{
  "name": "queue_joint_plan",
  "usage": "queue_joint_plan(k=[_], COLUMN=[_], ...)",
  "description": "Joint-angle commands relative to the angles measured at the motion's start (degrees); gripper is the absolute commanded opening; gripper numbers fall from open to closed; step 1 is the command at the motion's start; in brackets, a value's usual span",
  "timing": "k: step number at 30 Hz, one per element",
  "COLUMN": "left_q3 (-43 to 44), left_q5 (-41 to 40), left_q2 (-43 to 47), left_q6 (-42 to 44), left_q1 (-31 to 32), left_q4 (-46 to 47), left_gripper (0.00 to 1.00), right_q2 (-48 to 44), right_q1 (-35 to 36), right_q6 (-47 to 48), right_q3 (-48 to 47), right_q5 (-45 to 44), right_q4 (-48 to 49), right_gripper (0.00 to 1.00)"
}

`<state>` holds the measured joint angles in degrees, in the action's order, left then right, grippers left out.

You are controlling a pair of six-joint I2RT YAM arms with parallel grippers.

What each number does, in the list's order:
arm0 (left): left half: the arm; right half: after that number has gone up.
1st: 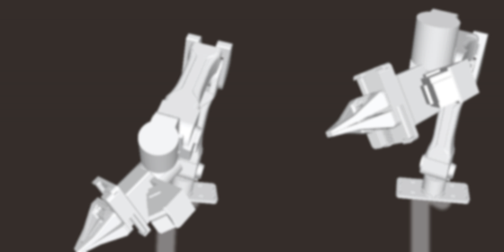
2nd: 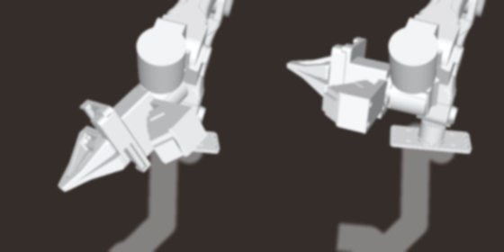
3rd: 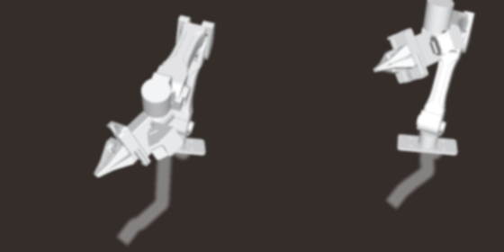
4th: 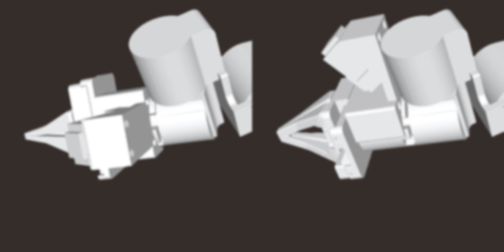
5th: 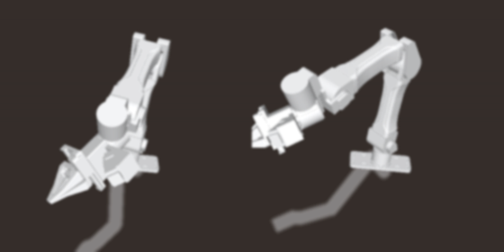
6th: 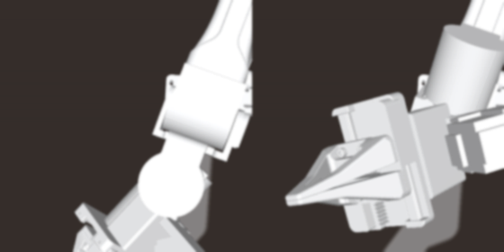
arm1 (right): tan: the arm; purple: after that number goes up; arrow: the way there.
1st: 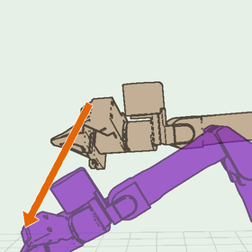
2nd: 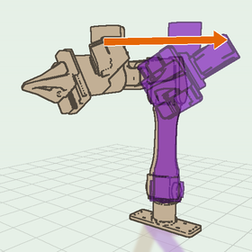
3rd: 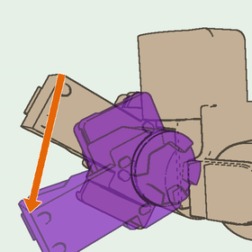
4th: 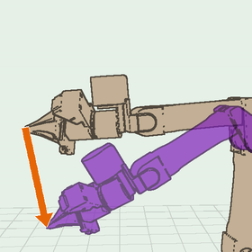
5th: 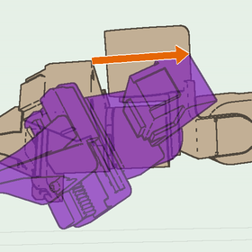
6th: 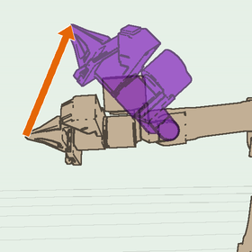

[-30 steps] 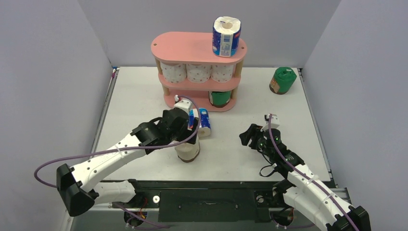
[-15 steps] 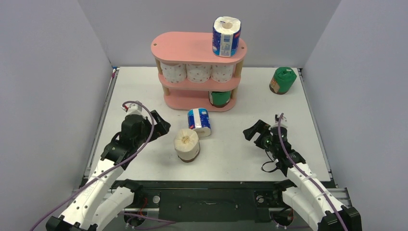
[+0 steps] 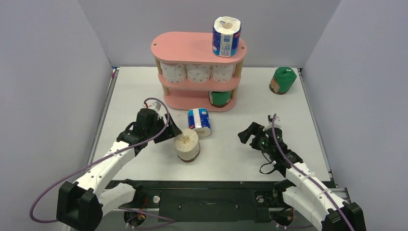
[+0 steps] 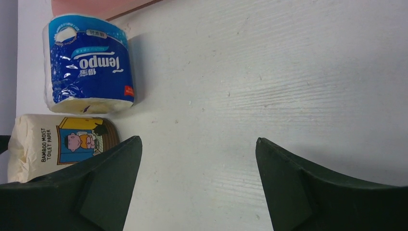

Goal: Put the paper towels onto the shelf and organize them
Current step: Pick up the paper towel from the center of the board.

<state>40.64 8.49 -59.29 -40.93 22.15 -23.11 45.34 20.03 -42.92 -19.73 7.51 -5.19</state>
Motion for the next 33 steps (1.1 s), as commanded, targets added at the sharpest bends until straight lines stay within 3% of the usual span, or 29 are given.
queue_joint_plan(k=[1,14,33], left_q3=[2.6,4.1,5.0], left_q5=[1.1,-1.3,-2.3], left_q2=[-2.5,-5.9,-8.0], left_q6=[3.6,7.0,7.5], left_q1=[2.5,6.2,8.3], left_q4=[1.8,-0.7,-1.2], left_gripper=[0.68,0.62,0.42], right_q2=[1.3,4.3,4.0], right_q1=[4.1,6.2,6.2], right_q6=[1.3,1.3,2.0], right_q3=[-1.0,-2.8,-3.0], right_q5=[-5.1,-6.1,-6.8], right_q4=[2.3,3.0,1.9], right_gripper=[0.83,0.82,0.82])
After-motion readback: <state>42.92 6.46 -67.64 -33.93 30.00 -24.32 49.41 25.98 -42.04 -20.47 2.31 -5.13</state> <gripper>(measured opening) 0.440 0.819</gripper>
